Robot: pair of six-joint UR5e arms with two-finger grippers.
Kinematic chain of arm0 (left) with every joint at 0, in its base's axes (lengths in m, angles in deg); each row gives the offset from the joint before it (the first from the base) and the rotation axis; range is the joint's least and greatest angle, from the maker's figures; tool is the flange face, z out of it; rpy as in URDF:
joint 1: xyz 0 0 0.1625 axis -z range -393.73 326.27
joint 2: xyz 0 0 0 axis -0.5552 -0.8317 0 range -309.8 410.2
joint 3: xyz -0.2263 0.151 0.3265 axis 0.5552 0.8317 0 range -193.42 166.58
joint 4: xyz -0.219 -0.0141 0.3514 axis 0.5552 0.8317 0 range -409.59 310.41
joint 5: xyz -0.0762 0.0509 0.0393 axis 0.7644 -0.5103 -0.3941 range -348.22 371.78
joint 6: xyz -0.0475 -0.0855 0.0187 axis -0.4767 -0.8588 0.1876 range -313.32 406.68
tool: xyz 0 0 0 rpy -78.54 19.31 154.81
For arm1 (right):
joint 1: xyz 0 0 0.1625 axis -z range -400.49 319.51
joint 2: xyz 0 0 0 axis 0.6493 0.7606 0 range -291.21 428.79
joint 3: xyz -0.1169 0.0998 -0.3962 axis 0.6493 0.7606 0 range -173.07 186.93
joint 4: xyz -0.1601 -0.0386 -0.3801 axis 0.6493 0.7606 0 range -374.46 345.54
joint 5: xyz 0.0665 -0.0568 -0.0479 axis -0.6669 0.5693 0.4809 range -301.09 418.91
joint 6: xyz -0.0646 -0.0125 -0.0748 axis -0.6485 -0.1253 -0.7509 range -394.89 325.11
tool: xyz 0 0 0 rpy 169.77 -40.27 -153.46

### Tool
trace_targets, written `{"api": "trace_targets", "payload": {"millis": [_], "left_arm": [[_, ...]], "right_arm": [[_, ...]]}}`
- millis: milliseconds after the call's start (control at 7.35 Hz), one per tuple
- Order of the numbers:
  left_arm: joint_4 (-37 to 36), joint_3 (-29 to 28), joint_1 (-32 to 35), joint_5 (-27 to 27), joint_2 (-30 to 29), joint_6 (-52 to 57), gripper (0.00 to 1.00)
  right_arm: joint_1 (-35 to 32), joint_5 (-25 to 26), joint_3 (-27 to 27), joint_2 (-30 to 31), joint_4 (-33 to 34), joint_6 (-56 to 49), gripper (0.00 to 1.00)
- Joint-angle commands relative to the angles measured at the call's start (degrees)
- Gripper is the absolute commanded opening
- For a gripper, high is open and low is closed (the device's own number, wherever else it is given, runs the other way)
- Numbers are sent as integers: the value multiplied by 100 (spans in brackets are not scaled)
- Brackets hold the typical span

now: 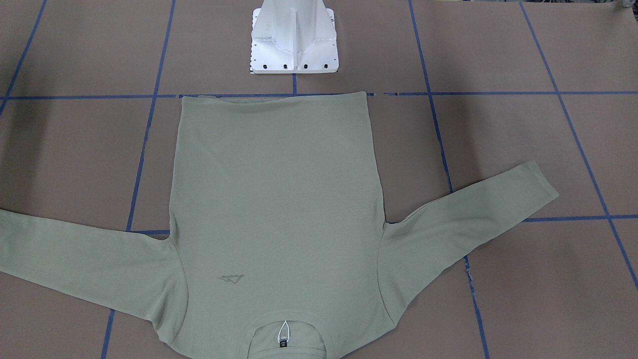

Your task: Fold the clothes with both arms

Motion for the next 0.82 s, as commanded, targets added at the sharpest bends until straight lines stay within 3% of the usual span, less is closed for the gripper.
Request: {"api": "trace_targets", "payload": {"millis": [0, 272, 680], "left_arm": [[43, -102, -94, -41, -38, -494, 100], [43, -251, -225, -50, -388, -442, 100], [70, -489, -481, -32, -407, -442, 100]], "right_arm": [[291, -138, 1151, -432, -1341, 11, 100], [388, -138, 2033, -1031, -1584, 11, 100], [870, -50, 2500, -1499, -1610, 11, 100]]}}
